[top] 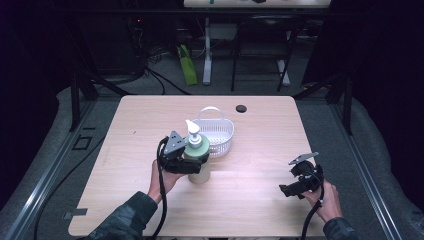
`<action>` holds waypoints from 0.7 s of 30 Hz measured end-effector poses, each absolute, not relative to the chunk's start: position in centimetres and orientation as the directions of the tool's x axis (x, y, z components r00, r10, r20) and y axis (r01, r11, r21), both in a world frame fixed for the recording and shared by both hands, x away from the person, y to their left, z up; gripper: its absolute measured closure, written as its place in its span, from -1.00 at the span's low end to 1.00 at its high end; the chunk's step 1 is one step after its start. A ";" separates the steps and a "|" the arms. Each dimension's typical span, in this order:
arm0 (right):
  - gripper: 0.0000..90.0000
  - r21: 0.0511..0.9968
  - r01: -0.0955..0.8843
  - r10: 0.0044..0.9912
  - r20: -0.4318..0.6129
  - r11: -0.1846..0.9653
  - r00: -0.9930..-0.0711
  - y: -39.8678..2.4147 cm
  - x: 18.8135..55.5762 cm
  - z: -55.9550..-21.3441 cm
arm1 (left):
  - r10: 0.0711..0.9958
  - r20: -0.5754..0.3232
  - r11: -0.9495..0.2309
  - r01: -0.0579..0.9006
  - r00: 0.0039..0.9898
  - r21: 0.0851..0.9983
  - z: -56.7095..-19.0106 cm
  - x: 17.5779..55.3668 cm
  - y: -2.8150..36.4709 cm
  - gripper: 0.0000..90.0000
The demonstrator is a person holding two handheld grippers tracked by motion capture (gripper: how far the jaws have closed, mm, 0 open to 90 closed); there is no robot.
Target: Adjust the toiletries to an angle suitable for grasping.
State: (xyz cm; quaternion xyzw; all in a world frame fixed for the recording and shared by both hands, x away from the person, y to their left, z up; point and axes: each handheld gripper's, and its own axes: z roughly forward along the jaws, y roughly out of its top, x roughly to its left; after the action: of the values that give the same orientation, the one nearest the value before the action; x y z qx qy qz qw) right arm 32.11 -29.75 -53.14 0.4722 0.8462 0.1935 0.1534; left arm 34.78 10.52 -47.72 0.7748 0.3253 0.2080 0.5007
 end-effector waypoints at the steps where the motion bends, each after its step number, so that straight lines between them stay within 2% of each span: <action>1: -1.00 0.472 0.739 0.858 -0.078 0.481 -0.508 -29.8 32.1 -53.1 | 0.711 -0.007 -0.286 0.297 0.703 0.911 -47.6 34.8 10.6 -0.85; 6: -1.00 0.471 0.743 0.860 -0.069 0.475 -0.506 -29.7 32.0 -53.1 | 0.712 -0.024 -0.263 0.298 0.702 0.918 -47.3 34.8 11.0 -0.99; 21: -1.00 0.470 0.740 0.858 -0.075 0.480 -0.509 -29.7 32.0 -53.1 | 0.692 -0.065 -0.214 0.289 0.719 0.933 -45.4 34.6 12.0 -1.00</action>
State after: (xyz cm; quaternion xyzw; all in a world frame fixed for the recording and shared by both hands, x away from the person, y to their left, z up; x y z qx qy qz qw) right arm 31.99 -29.72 -53.10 0.4717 0.8469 0.1932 0.1517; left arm 34.57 12.04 -45.40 0.7561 0.3243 0.1874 0.5367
